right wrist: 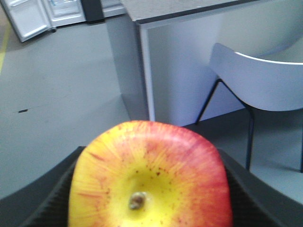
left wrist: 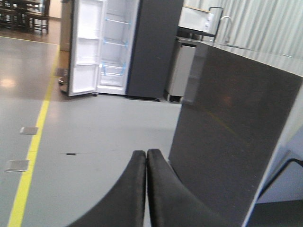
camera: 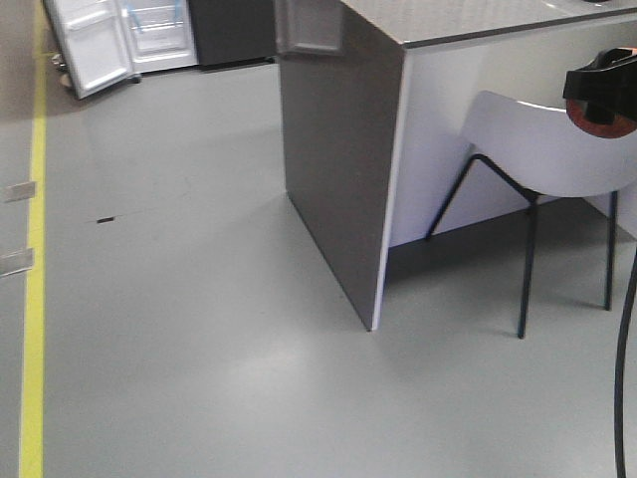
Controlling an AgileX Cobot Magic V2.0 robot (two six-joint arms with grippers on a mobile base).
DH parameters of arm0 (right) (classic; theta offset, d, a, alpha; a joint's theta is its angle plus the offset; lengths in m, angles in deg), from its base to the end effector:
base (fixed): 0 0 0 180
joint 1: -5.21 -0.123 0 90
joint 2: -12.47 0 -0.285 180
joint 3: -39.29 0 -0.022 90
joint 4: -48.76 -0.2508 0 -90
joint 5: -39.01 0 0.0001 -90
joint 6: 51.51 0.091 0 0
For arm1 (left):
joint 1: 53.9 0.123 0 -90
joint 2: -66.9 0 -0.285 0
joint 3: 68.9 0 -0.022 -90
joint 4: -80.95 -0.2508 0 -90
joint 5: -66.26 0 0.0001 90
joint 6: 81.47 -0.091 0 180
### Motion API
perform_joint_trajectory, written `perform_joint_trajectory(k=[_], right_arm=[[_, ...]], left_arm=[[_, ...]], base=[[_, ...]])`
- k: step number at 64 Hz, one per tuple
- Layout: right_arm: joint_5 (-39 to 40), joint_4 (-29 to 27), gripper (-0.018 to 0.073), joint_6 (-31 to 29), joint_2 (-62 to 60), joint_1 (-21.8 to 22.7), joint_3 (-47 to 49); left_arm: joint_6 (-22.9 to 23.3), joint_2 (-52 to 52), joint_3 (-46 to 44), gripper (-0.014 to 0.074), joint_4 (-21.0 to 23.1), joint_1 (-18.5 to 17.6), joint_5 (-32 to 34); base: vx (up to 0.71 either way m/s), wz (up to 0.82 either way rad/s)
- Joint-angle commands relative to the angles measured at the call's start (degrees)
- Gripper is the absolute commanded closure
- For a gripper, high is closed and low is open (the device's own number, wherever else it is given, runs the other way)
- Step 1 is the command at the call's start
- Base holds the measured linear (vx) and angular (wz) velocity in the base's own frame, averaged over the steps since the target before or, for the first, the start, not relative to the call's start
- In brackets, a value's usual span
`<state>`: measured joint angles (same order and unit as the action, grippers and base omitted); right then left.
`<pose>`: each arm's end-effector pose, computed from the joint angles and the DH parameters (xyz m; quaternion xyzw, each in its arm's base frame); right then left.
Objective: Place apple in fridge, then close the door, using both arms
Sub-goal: 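Turn the base away from the counter holding the apple in the right gripper, then drive toward the open white refrigerator carrying the apple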
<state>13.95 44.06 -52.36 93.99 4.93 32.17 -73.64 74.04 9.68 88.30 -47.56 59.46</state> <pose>0.2914 0.0046 0.3963 0.0134 0.8367 0.0321 0.5465 0.0564 0.0049 0.1951 -0.1294 0.7105 -0.0585 0.6893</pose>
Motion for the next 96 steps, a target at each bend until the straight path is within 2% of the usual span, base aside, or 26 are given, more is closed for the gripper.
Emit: perform_joint_trajectory(k=[1,80,96], right_arm=[[4.49,-0.13,0.0552,-0.43,-1.72,0.25,1.81],[4.49,-0.13,0.0552,-0.43,-1.72,0.25,1.81],[4.49,-0.13,0.0552,-0.43,-1.72,0.25,1.81]], left_arm=[[0.51,-0.91,1.66,0.0602,0.09,-0.12,4.59],[0.51,-0.86,1.66,0.0602,0.09,-0.12,4.59],[0.51,-0.81,1.66,0.0602,0.09,-2.33,4.59]], base=[[0.0,0.36],[0.05,0.36],[0.1,0.19]])
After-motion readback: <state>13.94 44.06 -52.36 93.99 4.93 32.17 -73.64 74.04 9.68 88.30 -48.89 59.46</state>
